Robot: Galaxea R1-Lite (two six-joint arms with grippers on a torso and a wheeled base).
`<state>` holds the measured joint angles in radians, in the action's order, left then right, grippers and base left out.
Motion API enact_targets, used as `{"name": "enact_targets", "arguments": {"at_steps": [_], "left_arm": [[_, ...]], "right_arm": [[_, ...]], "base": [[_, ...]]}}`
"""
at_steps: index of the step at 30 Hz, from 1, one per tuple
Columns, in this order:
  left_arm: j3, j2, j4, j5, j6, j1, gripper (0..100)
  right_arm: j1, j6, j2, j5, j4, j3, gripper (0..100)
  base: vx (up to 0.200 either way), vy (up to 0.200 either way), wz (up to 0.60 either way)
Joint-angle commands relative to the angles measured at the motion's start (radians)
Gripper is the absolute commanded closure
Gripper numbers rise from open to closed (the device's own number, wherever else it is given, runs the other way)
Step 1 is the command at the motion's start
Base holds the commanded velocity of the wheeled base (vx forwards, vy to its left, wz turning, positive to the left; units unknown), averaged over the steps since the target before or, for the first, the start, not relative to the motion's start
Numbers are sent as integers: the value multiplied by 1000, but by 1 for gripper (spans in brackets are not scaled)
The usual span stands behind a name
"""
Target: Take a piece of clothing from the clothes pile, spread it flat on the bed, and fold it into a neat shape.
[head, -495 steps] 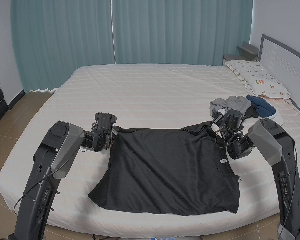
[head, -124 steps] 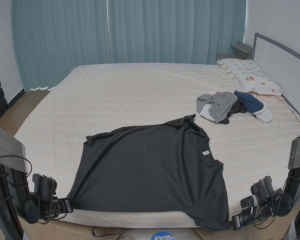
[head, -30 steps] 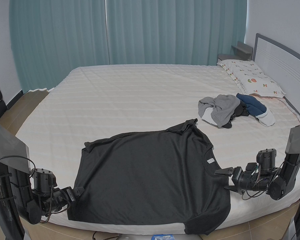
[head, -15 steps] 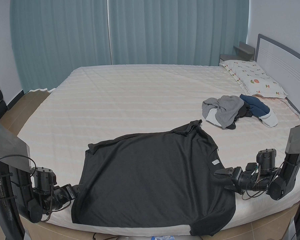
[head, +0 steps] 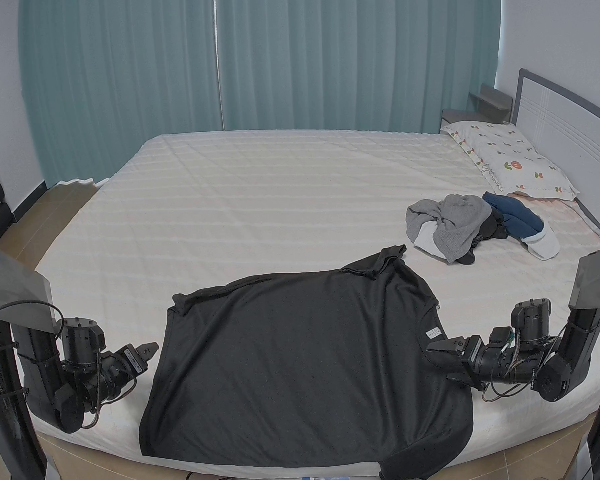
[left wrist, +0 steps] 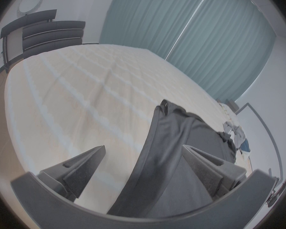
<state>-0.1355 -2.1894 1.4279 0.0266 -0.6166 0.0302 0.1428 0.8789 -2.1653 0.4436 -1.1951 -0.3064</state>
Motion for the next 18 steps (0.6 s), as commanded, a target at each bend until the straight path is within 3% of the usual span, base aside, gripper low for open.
{"name": "enact_targets", "arguments": {"at_steps": [1,8,14,18], "left_arm": [[-75,16,-3,-1,-9,-10,0],[-279,7,-47,-2,-9,8,0],[-552,-13,-334,-25,-12,20,0],[-671,-92,-377,-73,-11,20,0]], "right_arm": [[11,0,-22,-3,-1,-2,0],[37,2,-67,-56,-46,-7,0],[38,2,-88,-56,-107,9,0],[38,2,-87,-56,-107,9,0]], "base": [[0,0,0],[0,0,0],[0,0,0],[0,0,0]]}}
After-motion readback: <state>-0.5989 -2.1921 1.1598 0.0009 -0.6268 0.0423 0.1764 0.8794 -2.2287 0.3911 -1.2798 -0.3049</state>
